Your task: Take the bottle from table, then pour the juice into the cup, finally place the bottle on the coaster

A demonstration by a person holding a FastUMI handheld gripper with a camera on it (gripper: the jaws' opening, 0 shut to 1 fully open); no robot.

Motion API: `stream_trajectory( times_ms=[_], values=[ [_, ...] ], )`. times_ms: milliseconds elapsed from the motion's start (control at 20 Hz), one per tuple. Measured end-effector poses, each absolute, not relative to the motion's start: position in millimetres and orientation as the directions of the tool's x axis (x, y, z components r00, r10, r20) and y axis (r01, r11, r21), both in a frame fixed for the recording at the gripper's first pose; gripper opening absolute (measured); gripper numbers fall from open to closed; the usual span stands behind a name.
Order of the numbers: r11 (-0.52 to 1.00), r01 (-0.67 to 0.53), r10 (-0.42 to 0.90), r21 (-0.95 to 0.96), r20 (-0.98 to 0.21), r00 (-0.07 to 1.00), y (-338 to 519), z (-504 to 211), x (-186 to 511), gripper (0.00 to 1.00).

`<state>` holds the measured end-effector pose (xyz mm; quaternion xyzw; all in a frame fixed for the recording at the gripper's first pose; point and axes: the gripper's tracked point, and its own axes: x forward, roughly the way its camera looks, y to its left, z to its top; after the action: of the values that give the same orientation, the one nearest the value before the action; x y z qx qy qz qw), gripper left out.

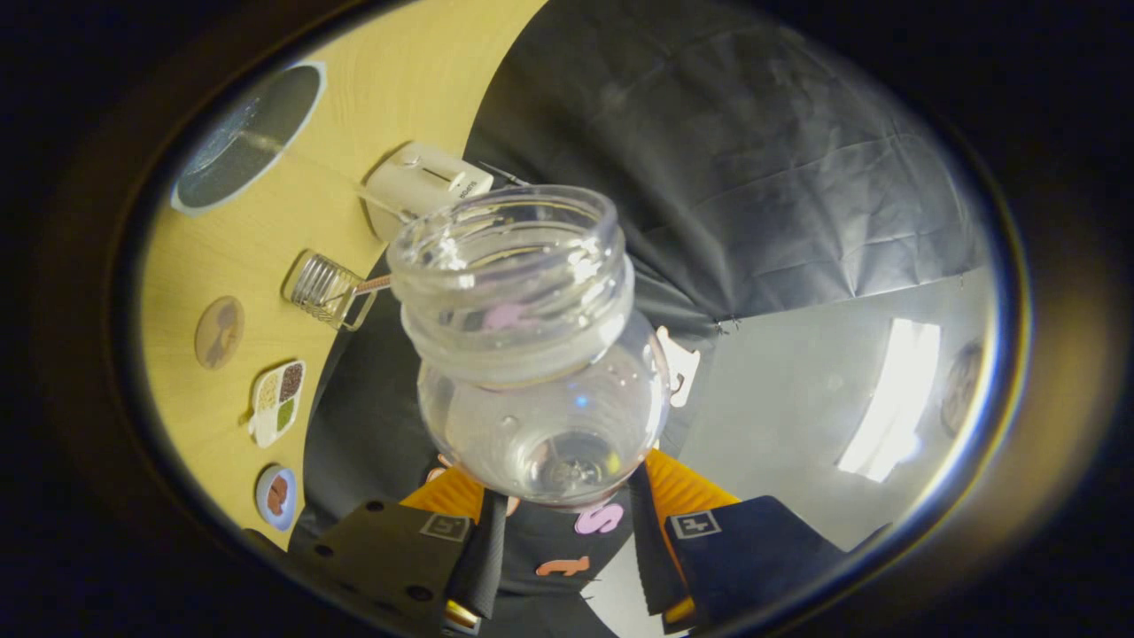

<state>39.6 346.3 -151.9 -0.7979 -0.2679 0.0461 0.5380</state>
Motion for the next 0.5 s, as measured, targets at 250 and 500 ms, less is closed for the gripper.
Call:
stream_trajectory(
  times_ms=[250,500],
  values=[
    [-0.277,0.398,0.492,-0.874,0.227,0.841,349.4,-146.7,42.1,0.67],
    [-0.277,0.404,0.494,-0.872,0.232,0.838,350.1,-144.3,44.7,0.67]
  ],
)
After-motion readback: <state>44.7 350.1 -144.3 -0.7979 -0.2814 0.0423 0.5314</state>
